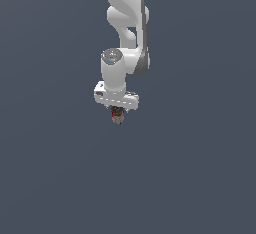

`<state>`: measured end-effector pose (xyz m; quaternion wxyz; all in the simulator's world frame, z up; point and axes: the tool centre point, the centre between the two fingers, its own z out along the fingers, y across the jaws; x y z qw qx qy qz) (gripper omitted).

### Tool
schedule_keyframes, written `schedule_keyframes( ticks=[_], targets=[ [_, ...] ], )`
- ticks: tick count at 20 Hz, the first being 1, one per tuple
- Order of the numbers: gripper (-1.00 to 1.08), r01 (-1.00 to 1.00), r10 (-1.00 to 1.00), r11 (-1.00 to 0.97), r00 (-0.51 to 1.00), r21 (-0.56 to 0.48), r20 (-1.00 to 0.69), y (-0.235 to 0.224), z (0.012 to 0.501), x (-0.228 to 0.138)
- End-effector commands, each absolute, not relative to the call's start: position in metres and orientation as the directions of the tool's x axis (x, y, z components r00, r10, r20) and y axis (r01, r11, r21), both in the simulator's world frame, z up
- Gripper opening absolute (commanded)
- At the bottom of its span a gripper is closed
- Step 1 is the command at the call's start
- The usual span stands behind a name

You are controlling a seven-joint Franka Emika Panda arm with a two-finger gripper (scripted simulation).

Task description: Pick up the object and move it to a goal position.

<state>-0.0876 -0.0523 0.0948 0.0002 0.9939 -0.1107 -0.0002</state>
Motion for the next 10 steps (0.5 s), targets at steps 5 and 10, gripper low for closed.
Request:
schedule_keyframes(
  ticks=[5,10],
  targets=[
    [1.0,-0.221,-0.221,-0.975,0.975,0.0,0.0,-0.0525,0.0777,-0.0874],
    [-1.0,-0.221,-0.221,-0.975,0.975,0.0,0.0,-0.0524,0.0774,-0.0873]
  ],
)
